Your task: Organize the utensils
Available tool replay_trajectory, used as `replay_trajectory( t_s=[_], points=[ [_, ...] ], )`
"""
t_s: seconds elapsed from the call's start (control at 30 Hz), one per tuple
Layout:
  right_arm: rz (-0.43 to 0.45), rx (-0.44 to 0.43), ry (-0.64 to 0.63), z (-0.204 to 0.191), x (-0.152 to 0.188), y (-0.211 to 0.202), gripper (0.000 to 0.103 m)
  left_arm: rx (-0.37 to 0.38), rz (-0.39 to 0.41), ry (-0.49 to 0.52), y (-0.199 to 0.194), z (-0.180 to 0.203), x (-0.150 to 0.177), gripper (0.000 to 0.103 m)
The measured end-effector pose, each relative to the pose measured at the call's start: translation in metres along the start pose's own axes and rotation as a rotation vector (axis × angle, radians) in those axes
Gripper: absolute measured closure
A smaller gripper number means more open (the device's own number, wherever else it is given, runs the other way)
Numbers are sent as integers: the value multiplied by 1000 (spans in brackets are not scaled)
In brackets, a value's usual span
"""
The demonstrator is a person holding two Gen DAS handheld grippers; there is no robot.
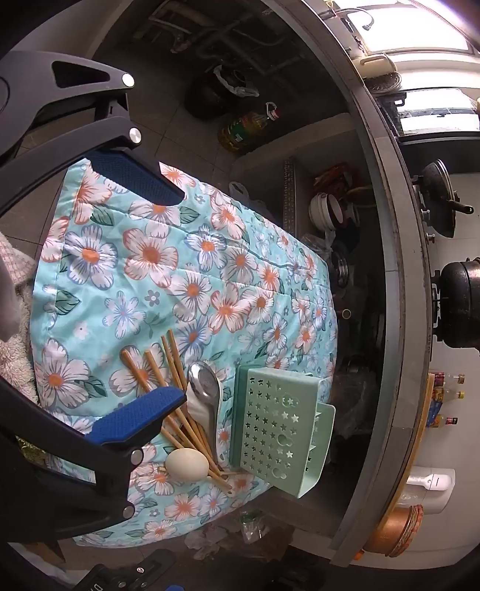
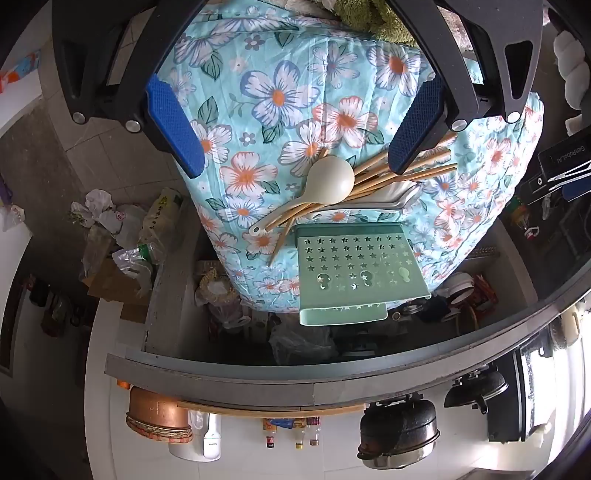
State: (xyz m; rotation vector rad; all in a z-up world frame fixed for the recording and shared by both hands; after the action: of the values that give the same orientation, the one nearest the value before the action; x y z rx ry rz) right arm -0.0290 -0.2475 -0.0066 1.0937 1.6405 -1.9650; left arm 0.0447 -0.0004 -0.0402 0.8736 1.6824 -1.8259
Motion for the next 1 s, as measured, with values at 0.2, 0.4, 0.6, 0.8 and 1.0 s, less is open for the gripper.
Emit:
replay_trajectory(
  t_s=[0.2, 0.4, 0.6, 0.8, 1.0],
  points=[
    [-2, 2, 0, 0, 0, 0, 6, -2, 2, -5, -1, -1, 0, 8],
    [0, 0, -2, 0, -1, -1, 6, -3, -1, 0, 0, 0, 0, 8],
    [-1, 1, -1, 0, -1, -1, 6, -2, -3, 1, 0, 0, 0, 8],
    [0, 2, 0, 1, -1, -1, 6, -4, -3, 0, 0, 0, 0, 8],
    [0, 1, 0, 1, -1, -2, 6, -3, -4, 0, 0, 0, 0, 8]
  ],
)
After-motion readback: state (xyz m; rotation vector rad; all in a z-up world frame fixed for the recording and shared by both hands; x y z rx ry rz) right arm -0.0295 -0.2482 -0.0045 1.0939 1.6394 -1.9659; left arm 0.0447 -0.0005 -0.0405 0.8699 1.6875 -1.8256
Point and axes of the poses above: each gripper's, at about its wrist camera, not at the fingertips, and y roughly the way its jaws point, z to its right, x to its underside, the point moved 6 cm from there along y, roughly the way its jaws point, and after that the axes turned 6 degrees about x, right-handed, at the moved point
